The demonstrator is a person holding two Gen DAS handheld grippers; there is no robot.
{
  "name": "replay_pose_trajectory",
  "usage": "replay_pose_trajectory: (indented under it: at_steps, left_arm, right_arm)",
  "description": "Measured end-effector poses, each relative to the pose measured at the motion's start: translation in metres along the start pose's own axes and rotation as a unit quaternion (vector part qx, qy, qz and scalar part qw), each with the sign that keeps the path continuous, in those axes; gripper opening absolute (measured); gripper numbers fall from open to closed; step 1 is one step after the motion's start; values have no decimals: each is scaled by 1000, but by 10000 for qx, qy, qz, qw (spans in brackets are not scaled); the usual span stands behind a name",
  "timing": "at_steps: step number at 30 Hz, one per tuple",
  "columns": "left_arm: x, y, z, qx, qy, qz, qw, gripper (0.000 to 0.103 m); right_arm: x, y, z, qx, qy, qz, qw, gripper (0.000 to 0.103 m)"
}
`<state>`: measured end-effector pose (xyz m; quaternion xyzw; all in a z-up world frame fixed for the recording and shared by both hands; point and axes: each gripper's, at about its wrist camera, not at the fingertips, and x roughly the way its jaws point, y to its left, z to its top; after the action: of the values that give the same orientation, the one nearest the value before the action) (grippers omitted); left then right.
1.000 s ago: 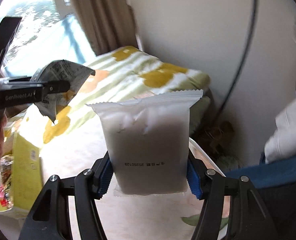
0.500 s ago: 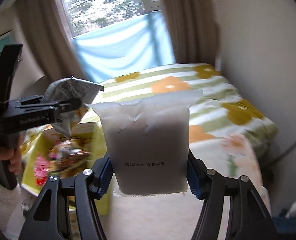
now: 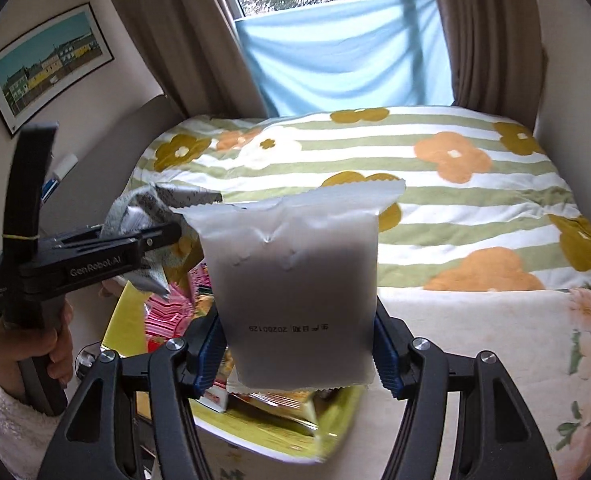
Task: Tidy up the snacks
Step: 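Carry both packets over the yellow box and open both tools to drop them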
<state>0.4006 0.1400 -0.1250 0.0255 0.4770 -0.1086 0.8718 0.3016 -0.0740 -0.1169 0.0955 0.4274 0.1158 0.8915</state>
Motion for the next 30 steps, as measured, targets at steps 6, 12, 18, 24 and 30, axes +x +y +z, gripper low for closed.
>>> replay_pose_trajectory:
  at_steps: [6,12,18,24,30]
  left_arm:
    - [19,13,-4,-15,198,41,9998,50]
    - [14,8,-4,98,-38,253,9996,103]
    - [3,14,-21,44,112,251,9996,103]
    - [-6,22,-35,-135,117,276,9995,103]
    - [-12,23,-45,-163,127,269,9994,102]
  right_arm:
    - [19,13,0,-38,206,0,9998,59]
    - [30,12,8,-105,322,-22,9994,59]
    - [34,6,7,-85,445,-69,9990,59]
    - [40,6,0,-79,662,-61,9978,59]
    - [45,7,-6,98,850,-37,9963,79]
